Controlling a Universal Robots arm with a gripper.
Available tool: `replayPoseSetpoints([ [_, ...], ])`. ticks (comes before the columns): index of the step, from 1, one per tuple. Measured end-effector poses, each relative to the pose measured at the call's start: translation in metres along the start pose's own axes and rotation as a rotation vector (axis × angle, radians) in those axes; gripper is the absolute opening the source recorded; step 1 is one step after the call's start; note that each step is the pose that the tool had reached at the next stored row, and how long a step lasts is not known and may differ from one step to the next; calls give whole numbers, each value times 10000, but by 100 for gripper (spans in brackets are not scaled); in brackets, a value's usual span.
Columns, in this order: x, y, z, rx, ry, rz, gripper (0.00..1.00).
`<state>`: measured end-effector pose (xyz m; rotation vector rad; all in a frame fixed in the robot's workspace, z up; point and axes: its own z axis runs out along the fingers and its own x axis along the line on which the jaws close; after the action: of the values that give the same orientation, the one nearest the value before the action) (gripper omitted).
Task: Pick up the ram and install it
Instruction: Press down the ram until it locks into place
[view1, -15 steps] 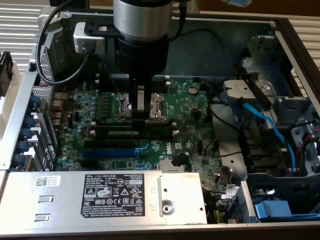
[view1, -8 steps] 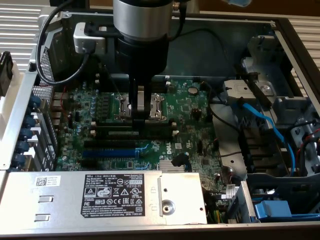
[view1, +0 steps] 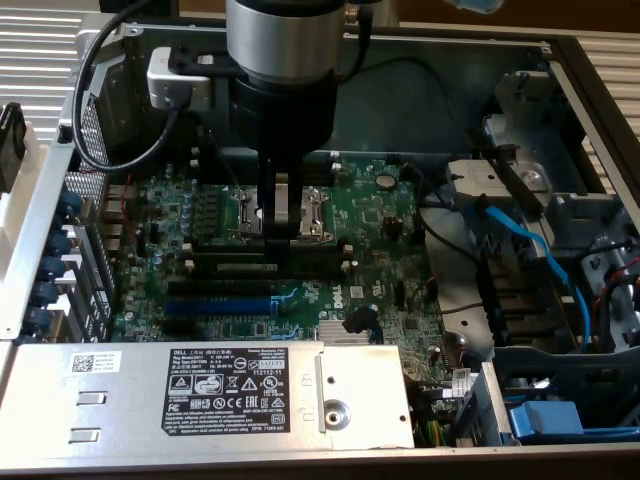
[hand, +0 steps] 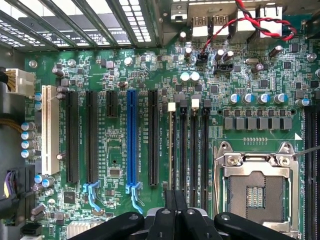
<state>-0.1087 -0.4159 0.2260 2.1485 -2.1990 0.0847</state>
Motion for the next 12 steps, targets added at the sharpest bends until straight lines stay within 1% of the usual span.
replayPoseSetpoints([
  [9,-1,-1,6,6,0,-5,10],
  [12,-1,-1,-6,10,-9,-4,10],
])
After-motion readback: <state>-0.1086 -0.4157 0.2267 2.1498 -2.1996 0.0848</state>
